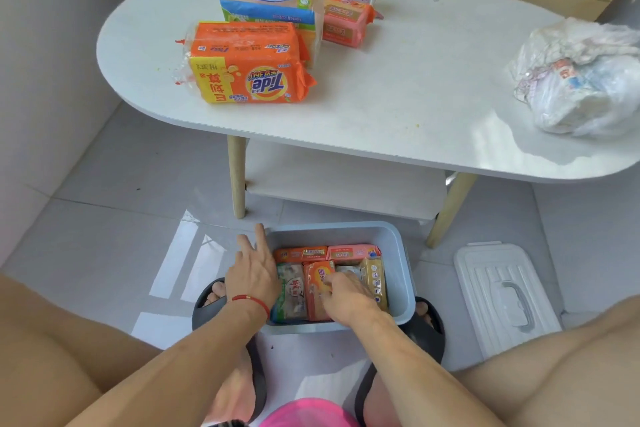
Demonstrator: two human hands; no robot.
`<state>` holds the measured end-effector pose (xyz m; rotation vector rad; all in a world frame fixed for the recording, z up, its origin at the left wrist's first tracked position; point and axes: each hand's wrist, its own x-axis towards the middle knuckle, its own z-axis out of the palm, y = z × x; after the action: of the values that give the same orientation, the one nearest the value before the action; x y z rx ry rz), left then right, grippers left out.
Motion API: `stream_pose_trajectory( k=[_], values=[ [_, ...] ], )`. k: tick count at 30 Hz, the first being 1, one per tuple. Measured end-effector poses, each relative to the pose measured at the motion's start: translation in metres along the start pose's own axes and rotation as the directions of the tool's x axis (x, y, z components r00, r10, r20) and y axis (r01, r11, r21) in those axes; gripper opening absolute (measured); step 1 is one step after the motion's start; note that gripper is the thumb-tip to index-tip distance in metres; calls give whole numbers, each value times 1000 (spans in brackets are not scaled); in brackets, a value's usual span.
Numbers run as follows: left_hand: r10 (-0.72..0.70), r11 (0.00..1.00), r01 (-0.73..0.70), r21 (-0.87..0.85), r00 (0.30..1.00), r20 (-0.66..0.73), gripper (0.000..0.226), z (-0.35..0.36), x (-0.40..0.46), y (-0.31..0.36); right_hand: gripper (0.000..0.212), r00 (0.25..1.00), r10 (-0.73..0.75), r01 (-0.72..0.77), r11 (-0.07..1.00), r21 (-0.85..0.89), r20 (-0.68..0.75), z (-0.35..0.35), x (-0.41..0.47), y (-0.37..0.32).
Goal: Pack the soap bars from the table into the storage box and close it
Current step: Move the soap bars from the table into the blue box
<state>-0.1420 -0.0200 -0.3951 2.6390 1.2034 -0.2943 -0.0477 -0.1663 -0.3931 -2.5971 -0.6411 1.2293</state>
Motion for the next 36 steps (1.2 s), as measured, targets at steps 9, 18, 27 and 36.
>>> stream_pose_trajectory(
  k=[9, 18, 27, 36],
  values=[
    [36, 993, -24, -119, 994, 100, 52, -20, 43, 7, 22, 982, -90, 98, 995, 37, -165, -49, -23, 0],
    [508, 784, -614, -93, 720, -473, 22, -144, -14, 64, 52, 670, -384, 525, 850, 41, -635, -151, -93, -39],
    [383, 742, -668, -61, 496, -779, 14, -309, 35, 84, 17, 426, -328, 663, 748, 44, -843, -281, -72, -116],
    [499, 810, -578, 101, 586, -639, 28, -307, 88, 90, 53, 696, -423, 276, 904, -328, -580, -329, 25, -167]
  ],
)
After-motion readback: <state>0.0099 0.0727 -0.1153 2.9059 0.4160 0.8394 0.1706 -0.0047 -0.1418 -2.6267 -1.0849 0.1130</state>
